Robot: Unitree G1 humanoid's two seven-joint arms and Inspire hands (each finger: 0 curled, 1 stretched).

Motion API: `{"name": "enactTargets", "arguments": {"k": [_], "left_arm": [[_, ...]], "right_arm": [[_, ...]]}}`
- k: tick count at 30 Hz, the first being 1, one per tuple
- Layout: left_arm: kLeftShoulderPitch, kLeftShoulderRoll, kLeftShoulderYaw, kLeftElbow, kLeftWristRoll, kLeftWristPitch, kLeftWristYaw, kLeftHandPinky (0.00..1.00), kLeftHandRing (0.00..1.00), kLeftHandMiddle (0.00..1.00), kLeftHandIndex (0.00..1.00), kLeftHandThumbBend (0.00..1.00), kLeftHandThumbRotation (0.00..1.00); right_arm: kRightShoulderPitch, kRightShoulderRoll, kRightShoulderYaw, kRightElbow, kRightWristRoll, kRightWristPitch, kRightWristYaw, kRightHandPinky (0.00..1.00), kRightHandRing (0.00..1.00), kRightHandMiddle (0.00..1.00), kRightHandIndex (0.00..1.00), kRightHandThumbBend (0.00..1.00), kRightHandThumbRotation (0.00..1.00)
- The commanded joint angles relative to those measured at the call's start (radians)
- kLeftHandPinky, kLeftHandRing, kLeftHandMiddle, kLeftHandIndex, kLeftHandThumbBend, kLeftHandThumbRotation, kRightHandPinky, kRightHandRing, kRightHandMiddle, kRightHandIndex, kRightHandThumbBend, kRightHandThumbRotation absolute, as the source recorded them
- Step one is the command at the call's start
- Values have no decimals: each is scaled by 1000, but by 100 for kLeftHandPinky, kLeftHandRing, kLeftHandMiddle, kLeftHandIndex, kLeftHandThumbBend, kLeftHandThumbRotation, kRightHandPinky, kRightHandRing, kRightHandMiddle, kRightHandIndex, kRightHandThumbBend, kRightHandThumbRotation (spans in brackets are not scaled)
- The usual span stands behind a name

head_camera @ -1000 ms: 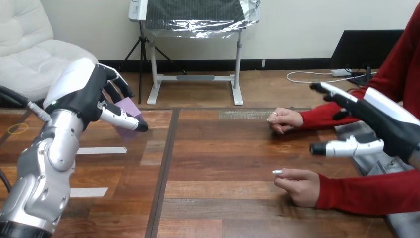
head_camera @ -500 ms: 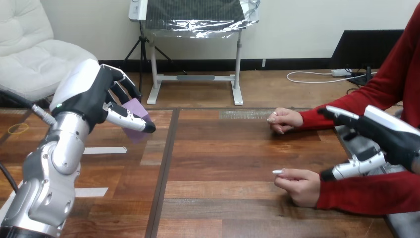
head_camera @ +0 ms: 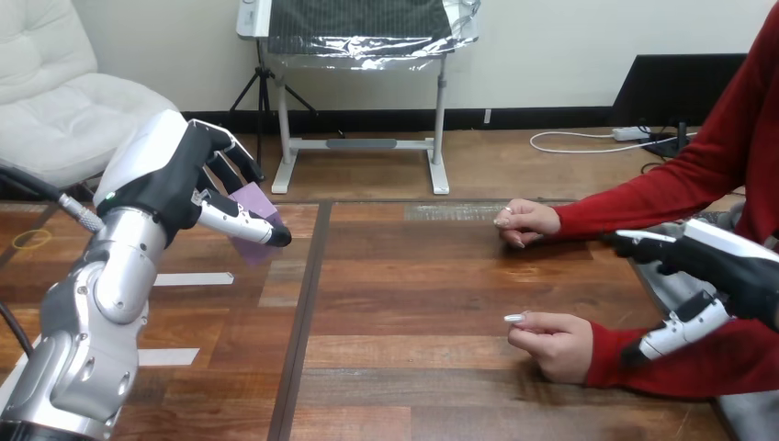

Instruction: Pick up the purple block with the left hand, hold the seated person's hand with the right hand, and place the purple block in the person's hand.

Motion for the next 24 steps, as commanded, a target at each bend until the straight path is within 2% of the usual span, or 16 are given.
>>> {"name": "enactTargets", "arguments": {"k": [1,3,12,16,24], "left_arm": [[-33,1,29,-59,-1,-2,0,25,32,41,43,77,0],[-33,0,30,-61,-2,0,-2,25,33,41,43,77,0],[-35,-8,35,-64,-9,9,-5,27,34,42,43,77,0],[-34,-4,33,-59,-10,-6,-4,27,34,42,43,77,0],[-34,-1,32,-54,-12,-16,-3,23,30,39,43,78,0]], "right_arm": [[-100,-37,11,22,-8,9,-2,99,93,92,93,100,13],[-104,-36,14,32,-8,10,0,99,93,92,93,100,13],[-115,-37,45,72,-74,18,-34,100,92,91,92,100,12],[-120,-35,62,90,-96,11,-47,99,92,91,92,100,12],[-134,-32,99,110,-145,26,-63,100,92,91,91,100,12]]}}
